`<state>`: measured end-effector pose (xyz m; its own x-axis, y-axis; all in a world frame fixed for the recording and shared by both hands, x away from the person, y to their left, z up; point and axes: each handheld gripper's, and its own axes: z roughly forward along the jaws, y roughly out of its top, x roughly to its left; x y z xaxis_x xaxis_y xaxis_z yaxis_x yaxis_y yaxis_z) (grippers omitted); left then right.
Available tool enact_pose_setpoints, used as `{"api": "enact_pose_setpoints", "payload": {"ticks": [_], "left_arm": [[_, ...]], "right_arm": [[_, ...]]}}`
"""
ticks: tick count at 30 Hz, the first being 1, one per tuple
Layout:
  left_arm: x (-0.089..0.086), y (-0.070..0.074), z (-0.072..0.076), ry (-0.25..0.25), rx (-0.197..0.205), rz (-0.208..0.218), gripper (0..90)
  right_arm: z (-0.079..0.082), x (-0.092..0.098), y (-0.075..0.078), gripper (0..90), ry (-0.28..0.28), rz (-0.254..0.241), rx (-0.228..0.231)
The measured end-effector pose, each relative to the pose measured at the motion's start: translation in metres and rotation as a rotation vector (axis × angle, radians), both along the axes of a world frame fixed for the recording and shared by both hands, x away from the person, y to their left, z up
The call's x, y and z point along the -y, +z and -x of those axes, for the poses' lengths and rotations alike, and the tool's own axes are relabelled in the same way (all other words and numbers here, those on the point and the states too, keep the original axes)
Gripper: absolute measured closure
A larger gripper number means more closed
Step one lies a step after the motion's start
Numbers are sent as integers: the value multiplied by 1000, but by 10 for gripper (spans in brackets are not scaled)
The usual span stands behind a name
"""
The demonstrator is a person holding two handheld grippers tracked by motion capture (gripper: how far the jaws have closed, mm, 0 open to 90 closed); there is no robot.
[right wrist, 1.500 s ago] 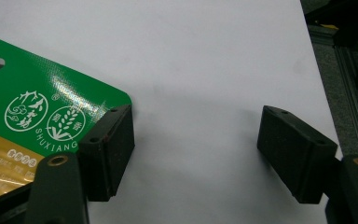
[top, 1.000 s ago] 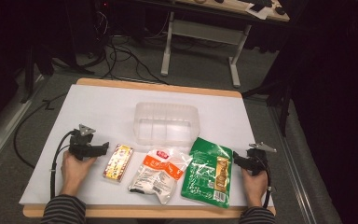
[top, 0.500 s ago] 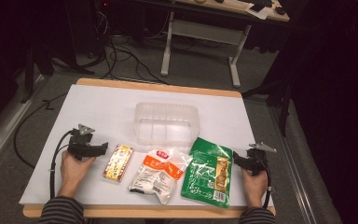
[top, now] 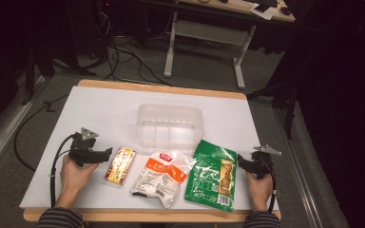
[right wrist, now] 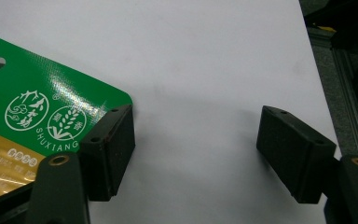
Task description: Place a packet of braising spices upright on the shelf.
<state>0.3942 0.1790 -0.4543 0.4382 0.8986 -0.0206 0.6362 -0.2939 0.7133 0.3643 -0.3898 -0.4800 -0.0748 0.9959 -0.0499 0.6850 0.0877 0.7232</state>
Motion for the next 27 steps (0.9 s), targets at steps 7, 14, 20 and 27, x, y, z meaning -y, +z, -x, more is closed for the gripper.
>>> {"api": "enact_pose_setpoints", "payload": {"ticks": [7, 14, 20, 27], "left_arm": [[9, 10, 9, -13, -5, 1, 176], [21, 17, 14, -22, -26, -11, 179], [36, 19, 15, -50, -42, -24, 171], [61, 13, 8, -84, -80, -64, 165]], "right_arm": [[0, 0, 0, 290, 3, 4, 3], [1, -1, 0, 294, 7, 9, 6], [1, -1, 0, 295, 8, 8, 7], [1, -1, 0, 296, 9, 9, 7]]}}
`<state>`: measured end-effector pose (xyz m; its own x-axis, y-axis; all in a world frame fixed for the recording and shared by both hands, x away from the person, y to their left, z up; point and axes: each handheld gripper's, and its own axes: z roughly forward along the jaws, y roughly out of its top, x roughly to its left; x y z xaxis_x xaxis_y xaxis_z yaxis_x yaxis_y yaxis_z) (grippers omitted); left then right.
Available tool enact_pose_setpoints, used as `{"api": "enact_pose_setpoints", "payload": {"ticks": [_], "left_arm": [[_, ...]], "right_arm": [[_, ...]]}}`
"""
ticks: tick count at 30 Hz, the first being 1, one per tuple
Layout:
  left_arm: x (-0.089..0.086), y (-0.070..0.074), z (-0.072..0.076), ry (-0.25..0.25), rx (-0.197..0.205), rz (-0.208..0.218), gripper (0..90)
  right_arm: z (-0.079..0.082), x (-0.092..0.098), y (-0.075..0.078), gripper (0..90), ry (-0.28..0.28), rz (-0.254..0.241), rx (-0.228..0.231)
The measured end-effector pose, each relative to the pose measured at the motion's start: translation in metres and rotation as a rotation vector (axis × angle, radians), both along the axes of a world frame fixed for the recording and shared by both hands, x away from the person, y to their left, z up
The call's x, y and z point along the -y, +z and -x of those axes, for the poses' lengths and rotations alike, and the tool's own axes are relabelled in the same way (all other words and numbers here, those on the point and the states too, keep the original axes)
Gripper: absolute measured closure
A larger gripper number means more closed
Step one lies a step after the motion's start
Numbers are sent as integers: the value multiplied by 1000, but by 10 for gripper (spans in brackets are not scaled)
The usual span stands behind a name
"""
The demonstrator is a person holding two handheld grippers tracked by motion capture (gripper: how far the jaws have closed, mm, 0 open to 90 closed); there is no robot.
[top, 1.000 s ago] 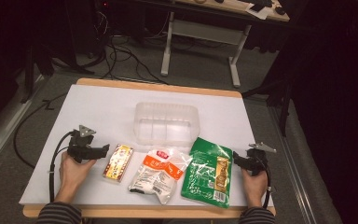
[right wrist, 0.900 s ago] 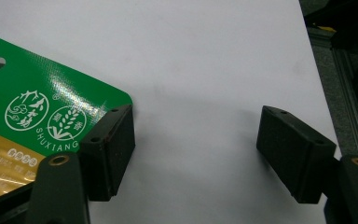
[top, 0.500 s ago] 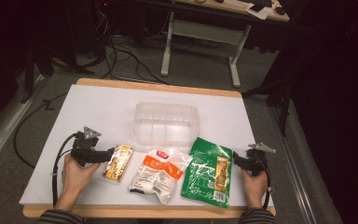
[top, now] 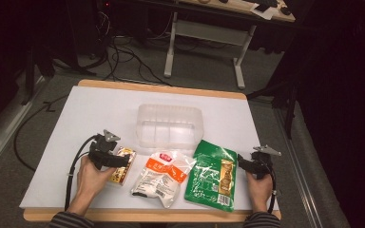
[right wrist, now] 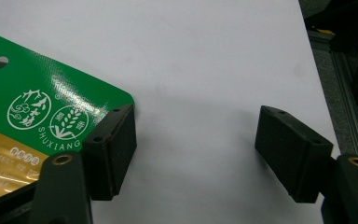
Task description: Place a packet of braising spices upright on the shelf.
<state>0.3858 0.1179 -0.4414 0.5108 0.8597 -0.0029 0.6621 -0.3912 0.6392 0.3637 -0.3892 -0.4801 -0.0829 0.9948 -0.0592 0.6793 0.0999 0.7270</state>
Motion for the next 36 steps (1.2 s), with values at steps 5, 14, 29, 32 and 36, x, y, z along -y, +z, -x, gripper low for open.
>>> {"api": "enact_pose_setpoints", "payload": {"ticks": [5, 14, 29, 32, 36], "left_arm": [[8, -6, -5, 2, -27, -17, 164], [24, -6, -12, 3, -57, -54, 168], [38, -15, -27, 39, -147, -92, 198], [39, -17, -28, 38, -158, -103, 217], [38, -16, -28, 46, -161, -113, 254]], "right_arm": [[0, 0, 0, 298, 0, 0, 0], [0, 0, 0, 301, 1, 3, -1], [0, -1, 0, 308, 2, 2, 0], [0, 0, 0, 308, 3, 4, 2], [0, -1, 0, 309, 3, 2, 1]]}}
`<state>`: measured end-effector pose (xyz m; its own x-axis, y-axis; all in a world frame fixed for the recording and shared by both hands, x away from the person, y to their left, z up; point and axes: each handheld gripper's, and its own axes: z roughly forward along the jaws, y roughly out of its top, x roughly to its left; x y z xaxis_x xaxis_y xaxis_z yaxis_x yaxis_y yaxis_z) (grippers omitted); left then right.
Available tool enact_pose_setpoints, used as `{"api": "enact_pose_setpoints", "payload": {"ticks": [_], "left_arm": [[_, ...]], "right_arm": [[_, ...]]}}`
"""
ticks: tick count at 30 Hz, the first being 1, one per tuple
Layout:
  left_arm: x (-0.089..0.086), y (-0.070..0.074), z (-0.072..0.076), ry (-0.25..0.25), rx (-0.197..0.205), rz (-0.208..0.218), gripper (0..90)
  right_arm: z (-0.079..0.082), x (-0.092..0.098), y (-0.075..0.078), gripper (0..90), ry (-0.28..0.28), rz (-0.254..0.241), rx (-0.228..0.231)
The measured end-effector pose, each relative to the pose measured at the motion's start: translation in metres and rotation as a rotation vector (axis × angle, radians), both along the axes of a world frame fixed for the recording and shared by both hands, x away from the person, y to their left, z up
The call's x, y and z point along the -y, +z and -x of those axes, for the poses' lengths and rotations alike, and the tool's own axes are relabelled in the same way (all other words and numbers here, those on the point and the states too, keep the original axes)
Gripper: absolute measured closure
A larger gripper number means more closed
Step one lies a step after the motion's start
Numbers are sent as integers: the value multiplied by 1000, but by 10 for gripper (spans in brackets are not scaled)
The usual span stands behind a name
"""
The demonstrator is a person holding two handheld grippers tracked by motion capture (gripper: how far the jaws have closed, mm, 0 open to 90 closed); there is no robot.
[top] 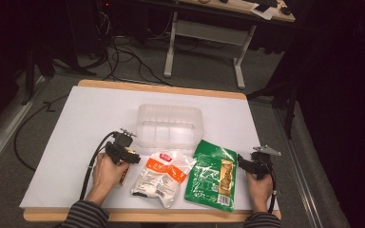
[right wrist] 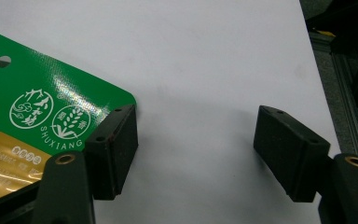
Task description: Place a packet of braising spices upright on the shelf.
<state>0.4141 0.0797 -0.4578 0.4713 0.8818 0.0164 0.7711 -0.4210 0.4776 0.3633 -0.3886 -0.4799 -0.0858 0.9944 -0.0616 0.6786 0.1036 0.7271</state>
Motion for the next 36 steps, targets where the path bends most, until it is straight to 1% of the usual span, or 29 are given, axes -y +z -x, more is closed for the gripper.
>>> {"api": "enact_pose_setpoints", "payload": {"ticks": [2, 6, 8, 17, 21, 28, 29, 30, 31, 33, 34, 36], "left_arm": [[-1, 0, 0, 2, -2, -1, 279], [0, 1, -1, 1, -9, -5, 281], [0, 1, -1, -8, -13, -10, 283], [0, 3, 0, -26, -18, -3, 291], [0, 5, 2, -34, -10, 5, 293], [-4, 18, 8, -53, 5, 39, 297], [-4, 18, 8, -53, 5, 39, 298], [-5, 22, 10, -58, 14, 52, 300], [-5, 22, 10, -58, 14, 52, 301], [-6, 29, 12, -68, 23, 64, 304], [-6, 29, 12, -68, 23, 64, 306], [-8, 34, 14, -75, 28, 76, 308]], "right_arm": [[0, 0, 0, 309, -1, 0, 0], [0, 0, 0, 309, -1, 0, 0], [0, 0, 0, 309, -1, 0, 0], [0, 0, 0, 310, -2, -2, -1], [0, 0, 0, 310, 1, -1, 3], [0, 0, 0, 310, 1, -1, 3], [0, 0, 0, 310, 1, -1, 3], [0, 0, 0, 310, 0, 1, 1], [0, 0, 0, 310, 0, 1, 1], [0, 0, 0, 310, 1, -1, 3], [0, 0, 0, 310, 1, -1, 3], [0, 0, 0, 310, -1, 1, 0]]}}
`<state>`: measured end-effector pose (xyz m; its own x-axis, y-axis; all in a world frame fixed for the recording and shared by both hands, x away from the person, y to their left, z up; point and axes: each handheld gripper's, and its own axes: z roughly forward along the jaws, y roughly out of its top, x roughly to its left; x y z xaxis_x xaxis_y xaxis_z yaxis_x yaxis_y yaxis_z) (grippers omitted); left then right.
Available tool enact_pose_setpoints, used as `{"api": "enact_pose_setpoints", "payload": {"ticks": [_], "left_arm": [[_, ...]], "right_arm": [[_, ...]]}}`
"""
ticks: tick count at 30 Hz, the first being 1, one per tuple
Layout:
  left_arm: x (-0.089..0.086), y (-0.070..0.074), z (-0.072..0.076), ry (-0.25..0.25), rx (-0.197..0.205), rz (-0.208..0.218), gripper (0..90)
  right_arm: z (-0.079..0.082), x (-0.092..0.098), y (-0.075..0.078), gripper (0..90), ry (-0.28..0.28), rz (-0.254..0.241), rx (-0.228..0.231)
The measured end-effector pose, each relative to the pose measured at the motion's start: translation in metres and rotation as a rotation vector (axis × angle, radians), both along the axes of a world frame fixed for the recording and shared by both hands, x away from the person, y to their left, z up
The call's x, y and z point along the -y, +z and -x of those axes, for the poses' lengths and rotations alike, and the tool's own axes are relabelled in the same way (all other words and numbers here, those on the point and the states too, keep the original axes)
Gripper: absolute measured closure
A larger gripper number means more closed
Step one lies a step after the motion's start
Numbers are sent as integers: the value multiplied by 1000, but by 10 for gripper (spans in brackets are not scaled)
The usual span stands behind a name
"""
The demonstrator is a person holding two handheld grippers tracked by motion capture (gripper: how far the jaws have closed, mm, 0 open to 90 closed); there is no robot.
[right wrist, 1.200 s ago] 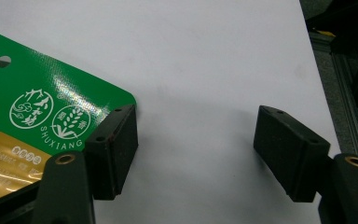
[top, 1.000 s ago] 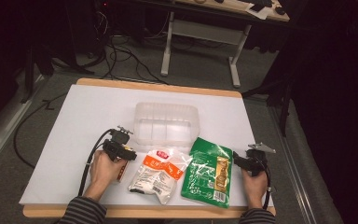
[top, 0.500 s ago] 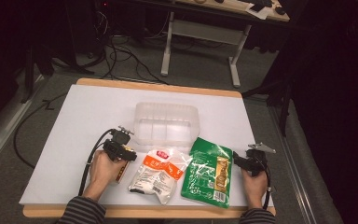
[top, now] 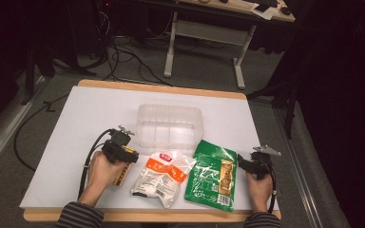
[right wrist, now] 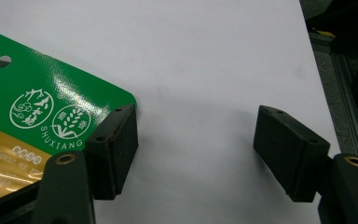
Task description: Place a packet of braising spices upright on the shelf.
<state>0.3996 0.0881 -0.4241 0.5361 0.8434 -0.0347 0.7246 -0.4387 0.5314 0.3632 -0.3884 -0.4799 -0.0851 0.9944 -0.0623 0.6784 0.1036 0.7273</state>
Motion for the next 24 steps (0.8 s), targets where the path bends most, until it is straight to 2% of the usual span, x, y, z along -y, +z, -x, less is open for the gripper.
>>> {"api": "enact_pose_setpoints", "payload": {"ticks": [6, 12, 16, 20, 24], "left_arm": [[0, 12, 5, -21, 33, 4, 319], [-1, 18, 9, -40, 53, 18, 325], [-5, 22, 12, -42, 80, 45, 328], [-8, 27, 12, -52, 93, 98, 330], [-8, 32, 13, -66, 111, 116, 330]], "right_arm": [[0, 0, 0, 309, 2, -1, 2], [0, 0, 0, 310, 1, -2, 2], [0, 0, 0, 309, 2, -2, 1], [0, 0, 0, 309, 1, -2, 3], [0, 0, 0, 309, 1, -3, 2]]}}
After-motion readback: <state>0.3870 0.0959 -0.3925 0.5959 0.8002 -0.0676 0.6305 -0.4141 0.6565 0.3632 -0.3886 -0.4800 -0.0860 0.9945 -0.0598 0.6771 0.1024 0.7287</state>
